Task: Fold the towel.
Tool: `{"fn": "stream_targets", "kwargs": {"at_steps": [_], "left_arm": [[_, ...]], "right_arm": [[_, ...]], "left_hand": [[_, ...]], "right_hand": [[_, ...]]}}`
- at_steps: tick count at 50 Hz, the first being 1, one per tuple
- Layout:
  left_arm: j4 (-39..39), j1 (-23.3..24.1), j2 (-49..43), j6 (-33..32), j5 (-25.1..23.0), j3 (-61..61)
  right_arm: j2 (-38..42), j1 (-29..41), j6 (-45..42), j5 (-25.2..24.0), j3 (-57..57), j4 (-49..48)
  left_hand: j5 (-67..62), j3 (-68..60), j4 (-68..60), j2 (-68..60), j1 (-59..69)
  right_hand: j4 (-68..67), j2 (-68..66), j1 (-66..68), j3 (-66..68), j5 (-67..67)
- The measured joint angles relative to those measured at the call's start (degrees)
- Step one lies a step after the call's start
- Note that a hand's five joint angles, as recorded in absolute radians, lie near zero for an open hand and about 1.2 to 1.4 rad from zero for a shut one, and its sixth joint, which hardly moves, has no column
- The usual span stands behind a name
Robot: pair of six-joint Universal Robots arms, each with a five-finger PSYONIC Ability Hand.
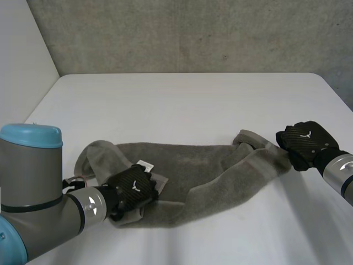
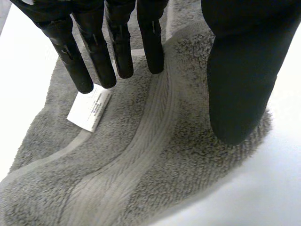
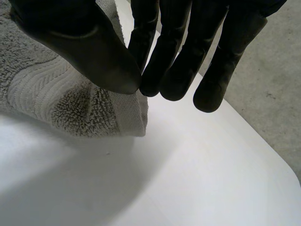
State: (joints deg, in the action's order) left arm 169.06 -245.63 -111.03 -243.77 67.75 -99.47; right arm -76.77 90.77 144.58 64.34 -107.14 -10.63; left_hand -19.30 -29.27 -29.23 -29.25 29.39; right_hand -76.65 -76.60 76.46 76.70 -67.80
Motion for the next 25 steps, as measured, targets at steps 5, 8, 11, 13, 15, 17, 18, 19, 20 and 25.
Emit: {"fn": "stream_targets", "kwargs": {"at_steps": [5, 8, 11, 13, 15, 17, 18, 19, 20, 25], "left_arm": [[0.34, 0.07, 0.16, 0.2, -1.32, -1.42], [0.4, 0.05, 0.26, 0.34, -2.46, -2.0], [0.34, 0.03, 0.23, 0.44, -3.13, -2.17], [0.29, 0.02, 0.06, 0.59, -3.53, -2.2], [0.33, 0.01, -0.16, 0.73, -3.7, -2.13], [0.66, -0.01, -0.39, 0.9, -3.73, -1.7], [1.15, -0.03, -0.49, 1.01, -3.66, -1.23], [1.61, -0.05, -0.55, 1.1, -3.57, -0.79], [2.39, -0.07, -0.62, 1.28, -3.41, -0.05], [7.98, -0.1, -0.49, 4.74, -0.87, 6.7]], "right_arm": [[0.26, 0.17, -0.02, -0.01, -0.1, 0.0], [0.44, 0.19, -0.05, 0.01, -0.1, 0.0], [0.64, 0.22, -0.09, 0.05, -0.1, 0.0], [0.86, 0.25, -0.13, 0.07, -0.1, -0.01], [1.05, 0.26, -0.15, 0.08, -0.06, -0.04], [1.23, 0.3, -0.14, 0.09, 0.15, -0.04], [1.37, 0.32, -0.09, 0.11, 0.4, -0.05], [1.5, 0.34, -0.01, 0.14, 0.7, -0.05], [1.65, 0.38, 0.13, 0.22, 1.23, -0.07], [1.97, 2.0, 1.59, 1.05, 6.51, -0.25]], "left_hand": [[-1.5, -1.51, -1.57, -1.54, 1.5], [-6.4, -6.69, -6.55, -6.73, 6.47], [-13.34, -13.42, -13.48, -13.47, 12.98], [-24.34, -25.37, -24.61, -25.42, 24.94], [-32.49, -33.14, -32.83, -33.23, 32.61], [-36.26, -37.13, -37.24, -37.4, 35.83], [-37.1, -38.34, -38.31, -38.4, 36.54], [-37.75, -38.92, -39.0, -38.98, 36.96], [-38.16, -39.48, -39.57, -39.52, 37.39], [-38.85, -40.25, -40.33, -40.24, 37.87]], "right_hand": [[0.0, 0.0, 0.0, 0.0, 0.0], [0.0, 0.0, 0.0, 0.0, 0.0], [0.0, 0.0, 0.01, 0.0, 0.0], [0.0, 0.0, 0.02, 0.0, 0.0], [0.0, 0.0, 0.02, 0.0, 0.0], [0.0, 0.0, 0.02, 0.0, 0.0], [0.0, 0.0, 0.02, 0.0, 0.0], [0.0, 0.0, 0.02, 0.0, 0.0], [0.0, 0.0, 0.02, 0.0, 0.0], [0.0, -0.13, 0.02, 0.0, 0.0]]}}
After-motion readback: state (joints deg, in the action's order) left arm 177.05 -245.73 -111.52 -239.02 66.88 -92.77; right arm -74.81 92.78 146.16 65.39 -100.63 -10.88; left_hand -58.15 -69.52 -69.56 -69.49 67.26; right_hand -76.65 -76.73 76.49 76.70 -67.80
